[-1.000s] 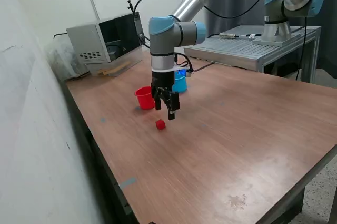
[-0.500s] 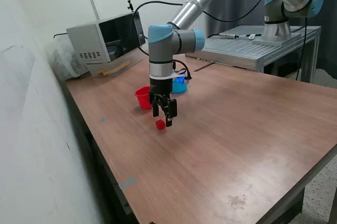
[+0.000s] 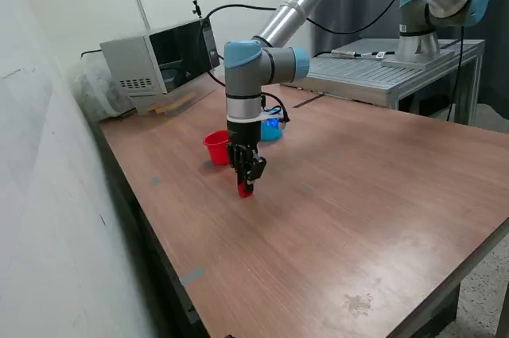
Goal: Place red objects in the red bin, and blue objects in the blue bin.
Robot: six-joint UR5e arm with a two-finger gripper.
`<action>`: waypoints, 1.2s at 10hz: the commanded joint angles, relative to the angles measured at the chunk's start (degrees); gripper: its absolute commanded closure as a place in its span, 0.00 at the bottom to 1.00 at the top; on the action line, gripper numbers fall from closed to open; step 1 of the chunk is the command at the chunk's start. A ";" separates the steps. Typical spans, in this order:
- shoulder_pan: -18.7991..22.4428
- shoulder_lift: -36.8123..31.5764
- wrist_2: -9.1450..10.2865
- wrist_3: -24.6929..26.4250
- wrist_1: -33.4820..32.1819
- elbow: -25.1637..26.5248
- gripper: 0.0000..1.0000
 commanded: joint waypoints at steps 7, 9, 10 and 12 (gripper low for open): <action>-0.09 -18.74 -1.66 -2.30 3.42 10.30 1.00; -1.13 -23.77 -1.76 -2.38 4.58 14.18 1.00; -4.28 -23.96 -1.85 -2.38 5.19 15.06 1.00; -10.36 -23.70 -1.67 -2.47 5.55 16.74 1.00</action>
